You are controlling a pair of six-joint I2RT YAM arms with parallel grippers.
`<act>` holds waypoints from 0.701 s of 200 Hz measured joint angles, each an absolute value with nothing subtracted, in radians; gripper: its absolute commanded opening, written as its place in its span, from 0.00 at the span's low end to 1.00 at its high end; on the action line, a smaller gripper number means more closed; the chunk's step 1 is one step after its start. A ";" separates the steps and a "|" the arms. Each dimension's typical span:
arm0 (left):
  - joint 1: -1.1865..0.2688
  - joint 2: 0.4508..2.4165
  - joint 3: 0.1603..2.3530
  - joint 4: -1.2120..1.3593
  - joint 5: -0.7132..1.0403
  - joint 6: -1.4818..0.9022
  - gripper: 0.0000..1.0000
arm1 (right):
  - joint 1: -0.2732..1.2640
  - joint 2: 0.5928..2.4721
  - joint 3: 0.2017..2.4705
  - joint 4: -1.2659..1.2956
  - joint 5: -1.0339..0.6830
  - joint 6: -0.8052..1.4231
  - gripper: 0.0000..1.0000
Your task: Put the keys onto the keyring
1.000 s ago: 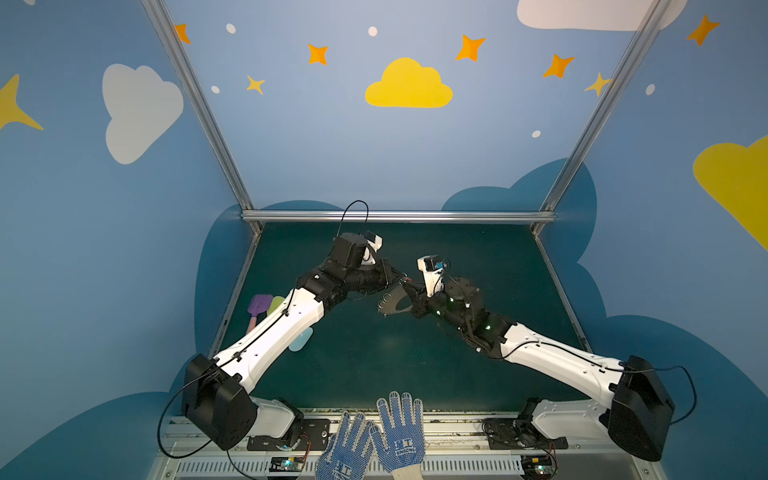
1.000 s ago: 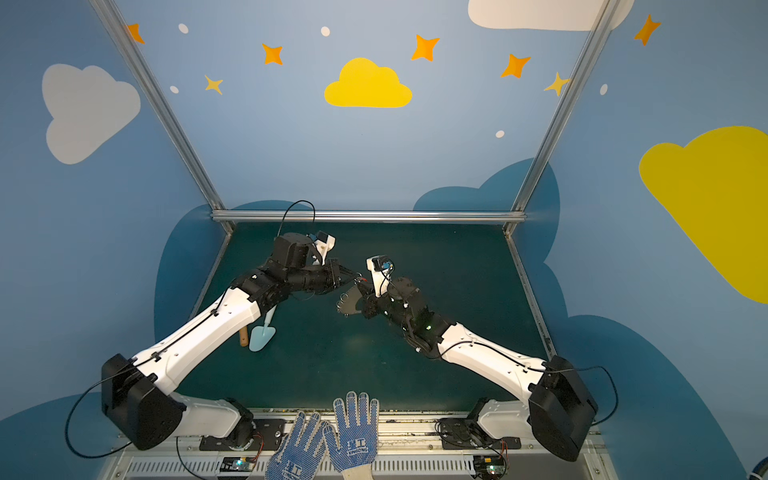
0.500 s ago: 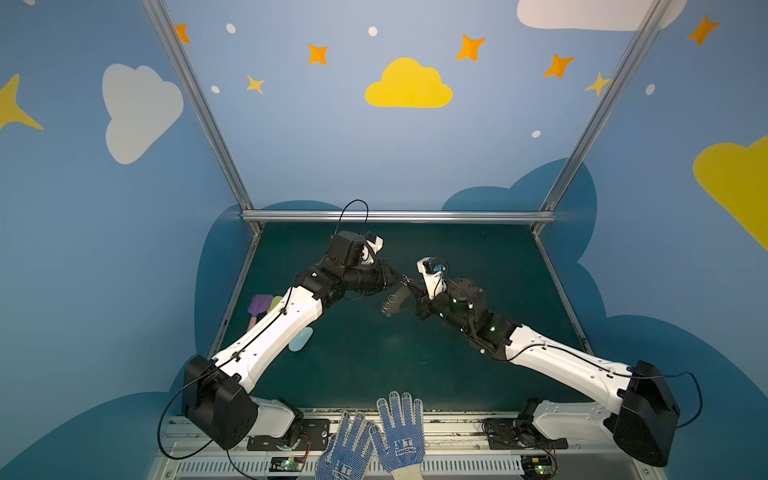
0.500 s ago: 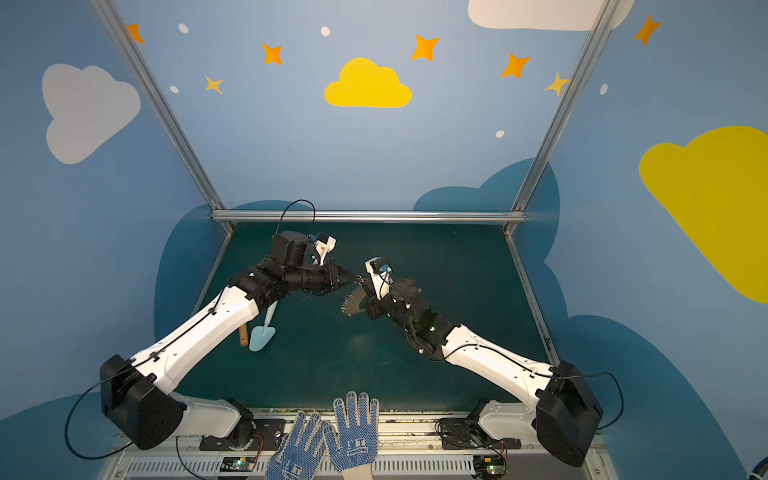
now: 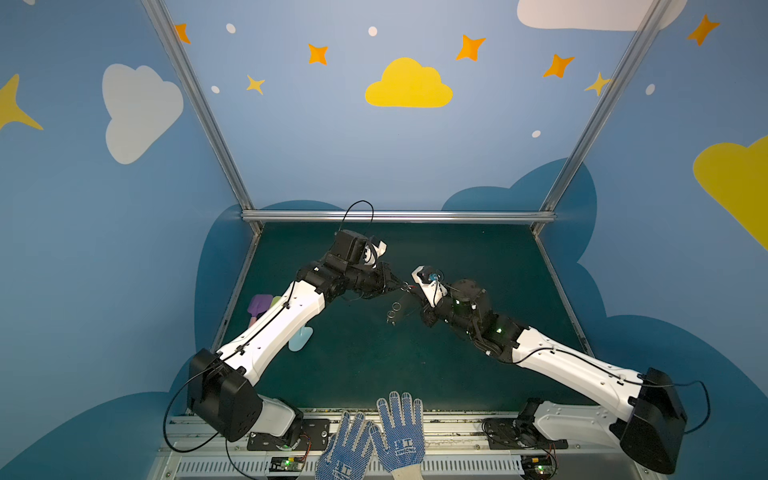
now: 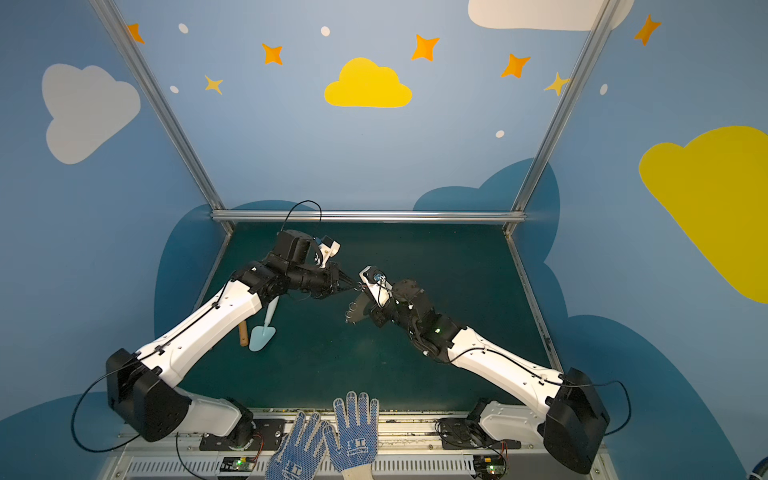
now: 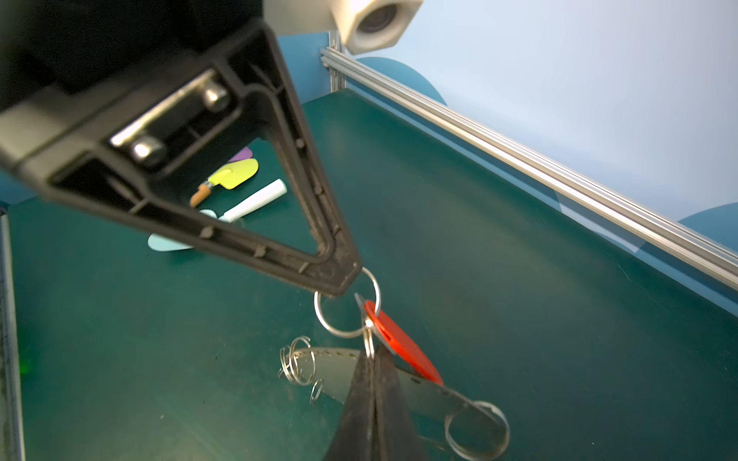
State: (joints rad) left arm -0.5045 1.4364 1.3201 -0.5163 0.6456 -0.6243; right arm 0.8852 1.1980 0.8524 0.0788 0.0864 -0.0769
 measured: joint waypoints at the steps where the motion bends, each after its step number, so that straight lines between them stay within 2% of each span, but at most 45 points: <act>1: -0.505 1.437 1.320 -0.516 0.646 -0.624 0.04 | 0.885 1.198 0.852 0.078 0.086 -0.077 0.00; 54: -0.501 1.446 1.320 -0.536 0.685 -0.618 0.04 | 0.884 1.177 0.867 -0.002 0.029 -0.092 0.00; 74: -0.497 1.446 1.320 -0.535 0.694 -0.616 0.11 | 0.880 1.177 0.895 -0.049 0.014 -0.091 0.00; 105: -0.482 1.446 1.320 -0.524 0.690 -0.615 0.26 | 0.878 1.177 0.950 -0.156 -0.002 -0.082 0.00; 125: -0.470 1.441 1.317 -0.517 0.686 -0.613 0.27 | 0.873 1.182 0.994 -0.232 -0.015 -0.077 0.00; 140: -0.463 1.426 1.310 -0.513 0.679 -0.610 0.23 | 0.867 1.187 1.024 -0.281 -0.021 -0.067 0.00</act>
